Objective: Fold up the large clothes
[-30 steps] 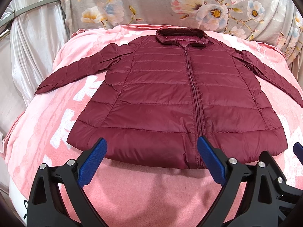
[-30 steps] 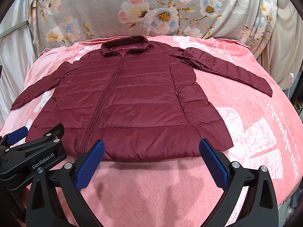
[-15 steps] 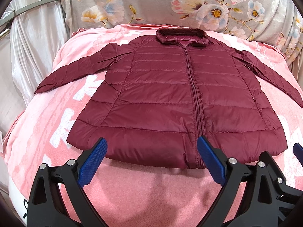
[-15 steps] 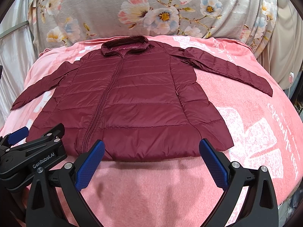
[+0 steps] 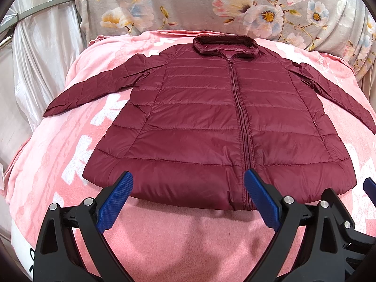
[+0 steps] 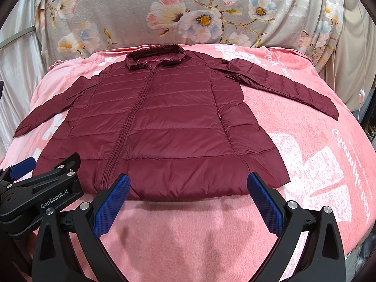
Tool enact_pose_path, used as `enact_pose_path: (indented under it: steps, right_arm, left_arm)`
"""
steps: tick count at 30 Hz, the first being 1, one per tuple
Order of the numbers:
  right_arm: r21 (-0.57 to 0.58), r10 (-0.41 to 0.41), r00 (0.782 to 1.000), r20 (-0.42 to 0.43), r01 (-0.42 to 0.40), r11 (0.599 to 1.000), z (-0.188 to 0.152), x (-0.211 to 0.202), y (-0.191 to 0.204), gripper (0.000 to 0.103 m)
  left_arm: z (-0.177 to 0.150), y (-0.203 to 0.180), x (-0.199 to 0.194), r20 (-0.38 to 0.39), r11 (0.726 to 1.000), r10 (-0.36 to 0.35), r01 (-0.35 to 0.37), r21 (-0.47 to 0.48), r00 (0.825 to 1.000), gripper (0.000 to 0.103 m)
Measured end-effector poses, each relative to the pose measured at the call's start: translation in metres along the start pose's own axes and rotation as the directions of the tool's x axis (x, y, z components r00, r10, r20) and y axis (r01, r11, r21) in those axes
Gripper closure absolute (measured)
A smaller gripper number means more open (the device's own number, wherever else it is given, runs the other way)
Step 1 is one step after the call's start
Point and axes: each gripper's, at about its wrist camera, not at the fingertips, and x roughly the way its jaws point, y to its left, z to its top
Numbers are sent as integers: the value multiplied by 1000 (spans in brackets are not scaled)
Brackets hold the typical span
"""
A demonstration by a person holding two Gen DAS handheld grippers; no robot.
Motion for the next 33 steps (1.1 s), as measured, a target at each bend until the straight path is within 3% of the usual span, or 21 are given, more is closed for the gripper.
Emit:
enact_pose_path:
  steps: [33]
  right_arm:
    - [3,2,1000,0,-2,1000,0,-2,1,5]
  left_arm:
    - [2,-2,-1,-2,1000,-2,2,-1,1000,10]
